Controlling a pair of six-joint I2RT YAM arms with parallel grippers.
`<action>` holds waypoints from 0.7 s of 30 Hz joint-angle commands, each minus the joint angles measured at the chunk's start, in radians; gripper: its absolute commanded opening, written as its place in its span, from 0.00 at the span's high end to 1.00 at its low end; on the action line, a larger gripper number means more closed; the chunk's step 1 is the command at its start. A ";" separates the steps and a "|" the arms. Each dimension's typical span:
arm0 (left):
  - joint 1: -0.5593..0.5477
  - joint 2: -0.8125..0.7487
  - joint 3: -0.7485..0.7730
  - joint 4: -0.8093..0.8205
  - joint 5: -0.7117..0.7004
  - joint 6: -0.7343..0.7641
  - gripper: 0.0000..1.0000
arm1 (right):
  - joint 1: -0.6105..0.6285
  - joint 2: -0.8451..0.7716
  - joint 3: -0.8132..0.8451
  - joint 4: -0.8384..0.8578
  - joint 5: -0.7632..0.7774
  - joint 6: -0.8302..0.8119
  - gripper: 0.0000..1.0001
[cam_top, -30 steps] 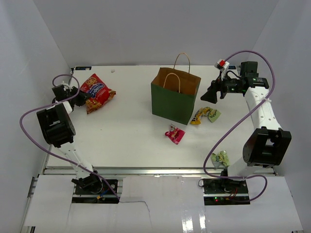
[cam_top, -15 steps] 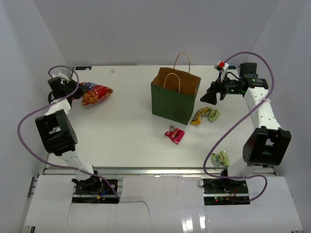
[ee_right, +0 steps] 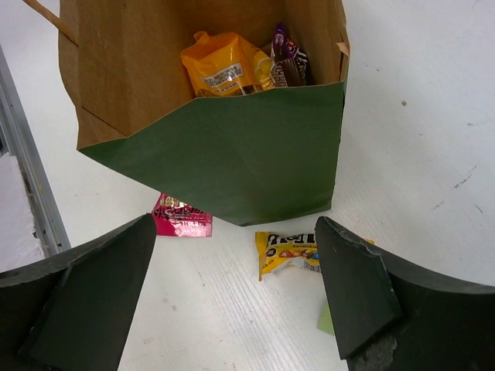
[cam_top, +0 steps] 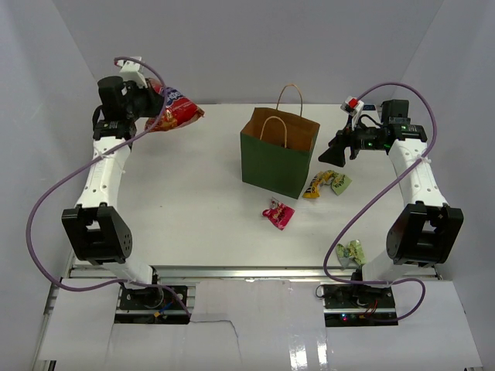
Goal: Place the snacks into the paper bag
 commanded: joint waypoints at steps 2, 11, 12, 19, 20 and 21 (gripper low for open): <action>-0.125 -0.122 0.103 0.003 -0.085 0.294 1.00 | -0.002 -0.022 0.024 -0.015 -0.032 -0.018 0.11; -0.339 -0.195 0.147 -0.013 -0.060 0.722 1.00 | -0.002 -0.020 0.037 -0.015 -0.035 -0.017 0.11; -0.348 -0.198 0.159 -0.011 -0.054 0.735 1.00 | -0.002 -0.020 0.037 -0.017 -0.033 -0.015 0.11; -0.418 -0.163 0.273 -0.001 -0.022 0.813 1.00 | -0.002 -0.019 0.031 -0.017 -0.036 -0.017 0.11; -0.431 -0.162 0.281 0.005 -0.019 0.818 1.00 | -0.002 -0.019 0.027 -0.017 -0.036 -0.015 0.11; -0.437 -0.157 0.296 0.009 -0.017 0.831 1.00 | -0.002 -0.020 0.027 -0.017 -0.035 -0.017 0.11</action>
